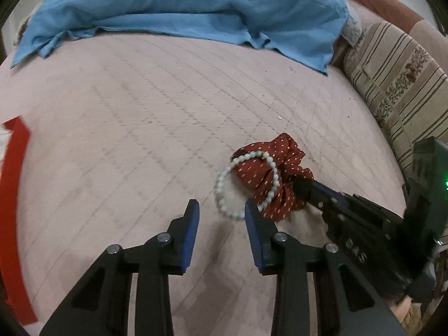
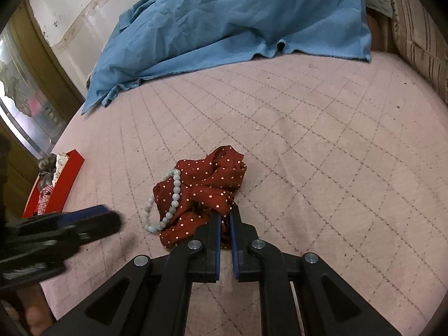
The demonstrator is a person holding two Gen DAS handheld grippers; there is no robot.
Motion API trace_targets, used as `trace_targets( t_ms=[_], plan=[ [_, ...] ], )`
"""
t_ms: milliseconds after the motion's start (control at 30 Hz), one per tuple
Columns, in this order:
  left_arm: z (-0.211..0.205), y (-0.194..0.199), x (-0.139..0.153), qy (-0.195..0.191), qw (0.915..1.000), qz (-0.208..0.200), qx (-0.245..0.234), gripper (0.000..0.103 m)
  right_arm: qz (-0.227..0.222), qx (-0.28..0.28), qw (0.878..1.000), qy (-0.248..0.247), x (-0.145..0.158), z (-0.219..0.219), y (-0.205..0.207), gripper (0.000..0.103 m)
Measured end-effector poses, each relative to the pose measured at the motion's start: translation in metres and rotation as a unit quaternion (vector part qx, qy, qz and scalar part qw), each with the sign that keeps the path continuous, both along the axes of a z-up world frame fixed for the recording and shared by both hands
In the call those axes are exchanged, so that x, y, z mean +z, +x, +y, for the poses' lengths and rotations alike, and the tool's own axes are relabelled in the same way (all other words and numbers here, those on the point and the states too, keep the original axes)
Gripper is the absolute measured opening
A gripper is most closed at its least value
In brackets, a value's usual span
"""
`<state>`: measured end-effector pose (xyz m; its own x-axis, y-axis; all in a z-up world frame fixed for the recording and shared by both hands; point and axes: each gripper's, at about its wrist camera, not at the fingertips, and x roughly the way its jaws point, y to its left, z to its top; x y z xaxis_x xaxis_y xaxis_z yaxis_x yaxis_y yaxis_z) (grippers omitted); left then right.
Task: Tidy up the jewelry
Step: 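Grasp the pale pearl bracelet with the left tool while the right tool grasps the red polka-dot scrunchie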
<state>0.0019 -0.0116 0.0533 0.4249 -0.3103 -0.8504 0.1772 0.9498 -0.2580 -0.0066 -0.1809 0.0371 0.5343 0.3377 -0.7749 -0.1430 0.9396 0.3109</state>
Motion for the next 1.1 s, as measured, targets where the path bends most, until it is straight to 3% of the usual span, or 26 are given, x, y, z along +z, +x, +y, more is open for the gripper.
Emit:
trace_targets(
  t_ms=[67,167,267,367,433,533,600,633,700,1100],
  plan=[
    [-0.005,0.006,-0.006,0.01,0.9999,0.002,-0.005,0.032,0.001,0.0,1.0,0.005,0.0,-0.001,0.002,0.009],
    [-0.008,0.016,-0.016,0.019,0.9997,0.013,-0.01,0.019,0.004,-0.004,1.0,0.014,-0.002,-0.002,0.006,0.009],
    [-0.008,0.019,-0.016,0.021,0.9997,0.006,-0.014,0.019,0.007,-0.008,1.0,0.022,-0.003,-0.003,0.007,0.012],
    [-0.013,0.02,-0.018,0.029,0.9994,0.0,-0.016,0.019,0.012,-0.014,0.999,0.03,-0.006,-0.006,0.009,0.029],
    [-0.016,0.02,-0.019,0.035,0.9993,-0.004,-0.014,0.019,0.013,-0.017,0.999,0.038,-0.009,-0.007,0.011,0.03],
    [-0.02,0.02,-0.019,0.045,0.9989,-0.007,-0.011,0.018,0.006,-0.015,0.999,0.03,-0.009,-0.003,0.012,0.03],
    [-0.02,0.02,-0.017,0.05,0.9987,-0.005,-0.008,0.005,0.002,-0.012,1.0,0.023,-0.009,-0.001,0.012,0.029],
    [-0.018,0.019,-0.015,0.043,0.999,-0.002,-0.008,0.005,-0.001,-0.011,1.0,0.019,-0.008,0.0,0.012,0.02],
    [-0.016,0.02,-0.01,0.039,0.9992,-0.005,0.001,0.005,-0.005,-0.007,1.0,0.017,-0.006,0.001,0.011,0.012],
    [0.018,0.0,0.024,0.006,0.9992,-0.015,0.036,0.005,-0.037,-0.036,0.998,0.024,0.011,-0.014,0.004,0.011]
  ],
)
